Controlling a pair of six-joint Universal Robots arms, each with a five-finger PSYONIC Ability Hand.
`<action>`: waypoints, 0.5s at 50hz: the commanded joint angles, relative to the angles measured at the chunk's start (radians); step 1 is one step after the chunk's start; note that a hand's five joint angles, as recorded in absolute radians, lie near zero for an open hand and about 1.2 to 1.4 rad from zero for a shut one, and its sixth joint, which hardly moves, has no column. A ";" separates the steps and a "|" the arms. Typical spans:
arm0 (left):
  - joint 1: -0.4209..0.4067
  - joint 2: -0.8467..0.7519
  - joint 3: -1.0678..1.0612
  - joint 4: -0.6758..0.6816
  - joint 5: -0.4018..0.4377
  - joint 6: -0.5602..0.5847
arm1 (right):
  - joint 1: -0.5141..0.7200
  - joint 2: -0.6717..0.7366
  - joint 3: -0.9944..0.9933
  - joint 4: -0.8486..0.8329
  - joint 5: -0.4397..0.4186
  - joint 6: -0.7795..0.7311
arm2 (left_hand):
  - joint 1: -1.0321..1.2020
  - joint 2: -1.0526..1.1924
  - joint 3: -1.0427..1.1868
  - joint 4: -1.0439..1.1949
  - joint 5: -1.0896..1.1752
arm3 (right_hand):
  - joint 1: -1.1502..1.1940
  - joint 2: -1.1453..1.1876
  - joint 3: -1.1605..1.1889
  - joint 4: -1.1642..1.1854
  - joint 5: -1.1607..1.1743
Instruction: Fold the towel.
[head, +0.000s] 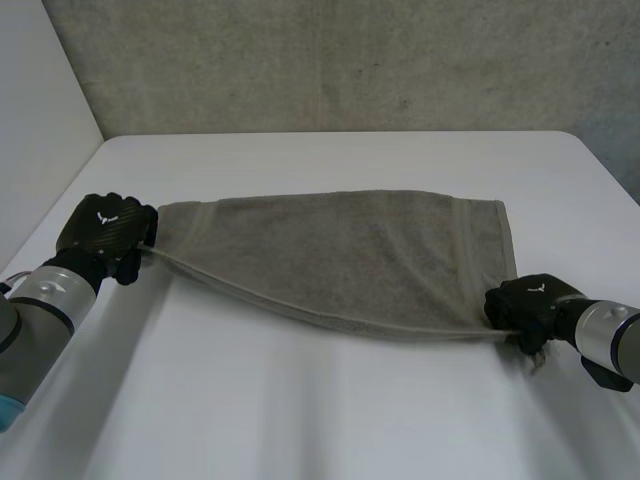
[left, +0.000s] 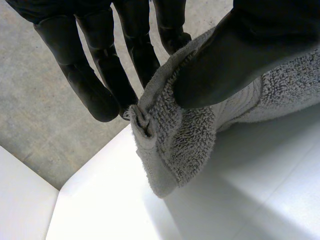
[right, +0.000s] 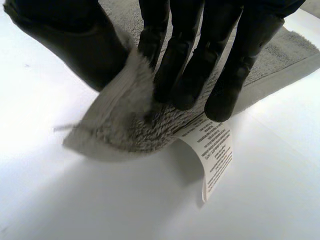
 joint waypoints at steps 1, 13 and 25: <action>0.001 0.000 0.010 -0.002 0.000 0.001 | 0.004 -0.033 -0.048 0.026 0.027 -0.038 | -0.101 -0.120 -0.149 -0.120 -0.297 | 0.110 0.113 0.117 0.120 0.115; -0.095 -0.210 0.404 0.014 -0.017 0.017 | 0.071 0.042 -0.473 -0.032 0.176 -0.293 | -0.101 -0.120 -0.149 -0.120 -0.297 | 0.110 0.113 0.117 0.120 0.115; -0.181 -0.453 0.990 0.240 -0.130 -0.023 | 0.174 0.241 -0.783 -0.858 0.120 -0.292 | -0.101 -0.120 -0.149 -0.120 -0.297 | 0.110 0.113 0.117 0.120 0.115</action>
